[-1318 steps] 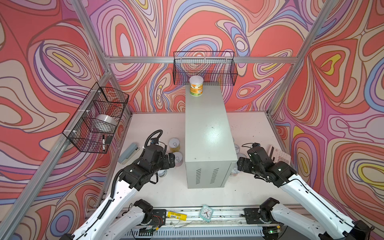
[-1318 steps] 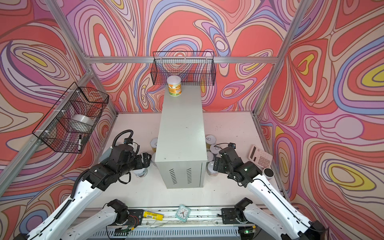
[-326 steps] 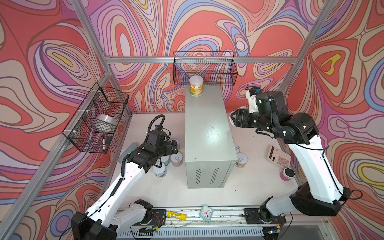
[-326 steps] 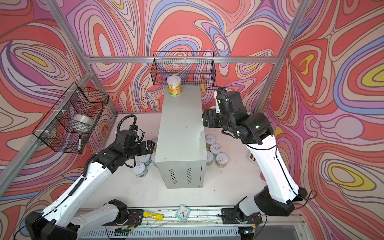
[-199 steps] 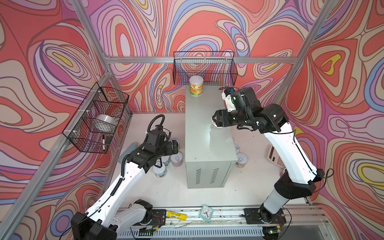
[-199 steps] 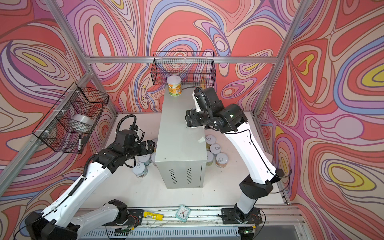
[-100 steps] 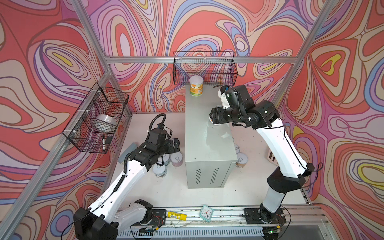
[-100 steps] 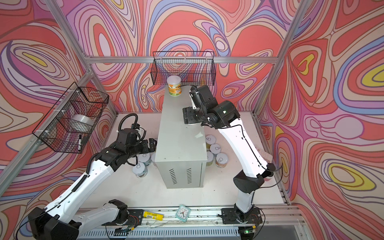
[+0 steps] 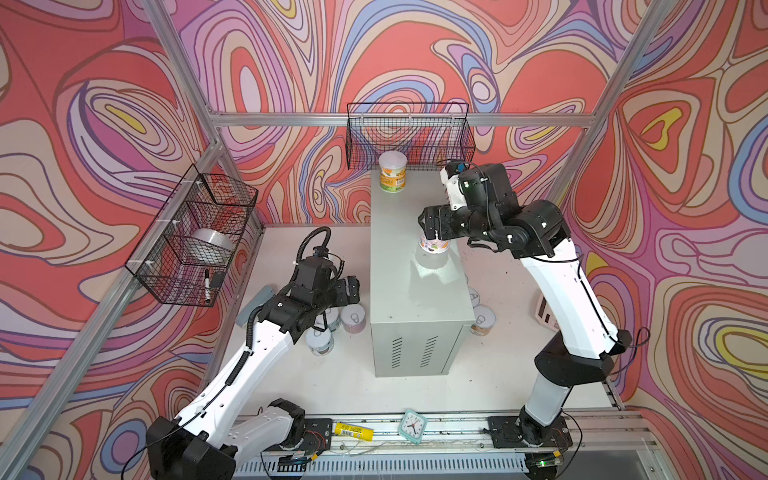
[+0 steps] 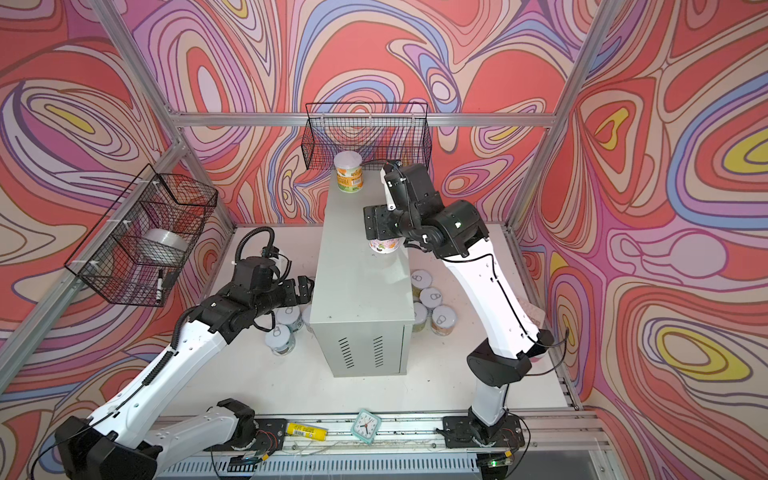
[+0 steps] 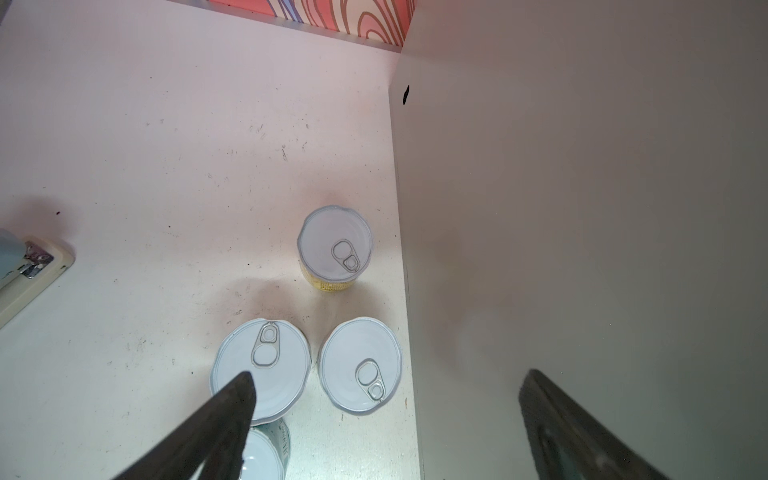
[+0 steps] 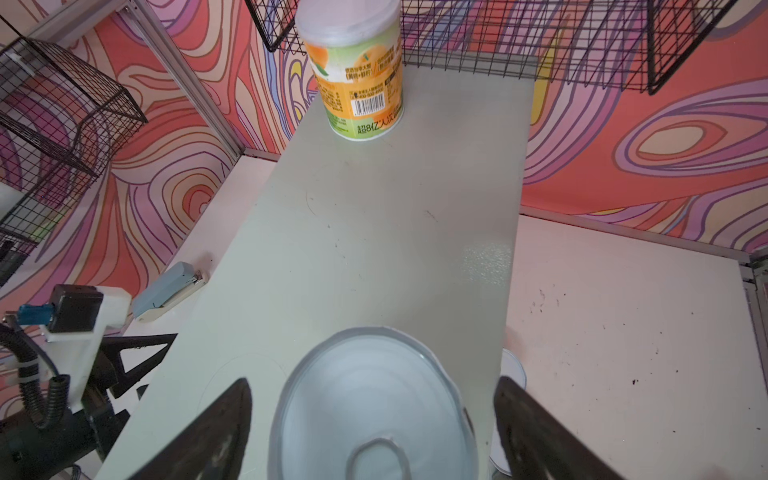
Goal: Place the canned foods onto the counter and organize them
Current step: 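Lower the pink-labeled can onto the cabinet top with the right gripper, then move the pink-labeled can along the cabinet top beside the orange-green can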
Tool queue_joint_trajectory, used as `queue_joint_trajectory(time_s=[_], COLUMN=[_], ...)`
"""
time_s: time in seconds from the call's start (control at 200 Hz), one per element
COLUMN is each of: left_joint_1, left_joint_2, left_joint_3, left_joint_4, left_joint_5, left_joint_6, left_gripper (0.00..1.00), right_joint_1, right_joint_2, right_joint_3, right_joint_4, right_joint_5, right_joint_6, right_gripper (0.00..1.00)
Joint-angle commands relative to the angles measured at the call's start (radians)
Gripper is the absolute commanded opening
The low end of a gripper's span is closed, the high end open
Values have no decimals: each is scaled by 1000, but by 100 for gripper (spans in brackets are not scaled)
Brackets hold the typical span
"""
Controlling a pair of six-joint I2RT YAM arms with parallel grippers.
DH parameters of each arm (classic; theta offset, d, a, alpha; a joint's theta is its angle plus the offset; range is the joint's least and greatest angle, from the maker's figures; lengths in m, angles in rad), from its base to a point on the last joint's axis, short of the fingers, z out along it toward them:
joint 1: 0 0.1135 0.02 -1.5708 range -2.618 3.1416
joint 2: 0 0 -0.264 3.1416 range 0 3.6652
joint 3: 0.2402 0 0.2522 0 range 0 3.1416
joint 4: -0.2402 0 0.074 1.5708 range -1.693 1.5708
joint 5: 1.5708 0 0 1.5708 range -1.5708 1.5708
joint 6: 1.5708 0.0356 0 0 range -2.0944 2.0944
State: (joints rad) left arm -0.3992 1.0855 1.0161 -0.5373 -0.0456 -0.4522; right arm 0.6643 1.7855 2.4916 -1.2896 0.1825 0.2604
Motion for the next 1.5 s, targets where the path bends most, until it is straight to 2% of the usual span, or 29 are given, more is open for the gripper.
queue_joint_trajectory(time_s=[0.0, 0.105, 0.185, 0.265, 0.381, 0.586, 0.766, 0.916, 1.267, 1.397, 1.497], left_joint_1=[3, 3, 3, 3, 3, 14, 13, 13, 14, 14, 14], left_joint_2=[-35, -38, -40, -30, -1, 55, 56, 58, 65, 61, 60], left_joint_3=[22, 30, 33, 46, 107, 196, 193, 187, 147, 144, 142], left_joint_4=[1, -16, -22, -42, -116, -195, -166, -145, -102, -101, -102], left_joint_5=[-10, -5, 1, 23, 33, 93, 101, 103, 134, 125, 118], left_joint_6=[16, 20, 20, 24, 35, 77, 68, 63, 49, 52, 55], left_gripper=[100, 99, 99, 99, 98, 99, 99, 99, 98, 97, 97], right_joint_1=[7, 25, 63, 110, 160, 172, 170, 165, 47, -2, -37], right_joint_2=[-82, -169, -246, -304, -345, -412, -388, -310, -206, -186, -152], right_joint_3=[-28, -142, -259, -370, -464, -635, -654, -590, -527, -520, -496], right_joint_4=[9, 63, 136, 191, 193, 273, 308, 309, 384, 447, 478], right_joint_5=[38, 31, 43, 100, 172, 158, 198, 238, 166, 103, 57], right_joint_6=[-28, -30, -37, -35, 0, 31, 21, -4, -18, -29, -41], right_gripper=[92, 91, 86, 82, 80, 79, 78, 75, 73, 67, 66])
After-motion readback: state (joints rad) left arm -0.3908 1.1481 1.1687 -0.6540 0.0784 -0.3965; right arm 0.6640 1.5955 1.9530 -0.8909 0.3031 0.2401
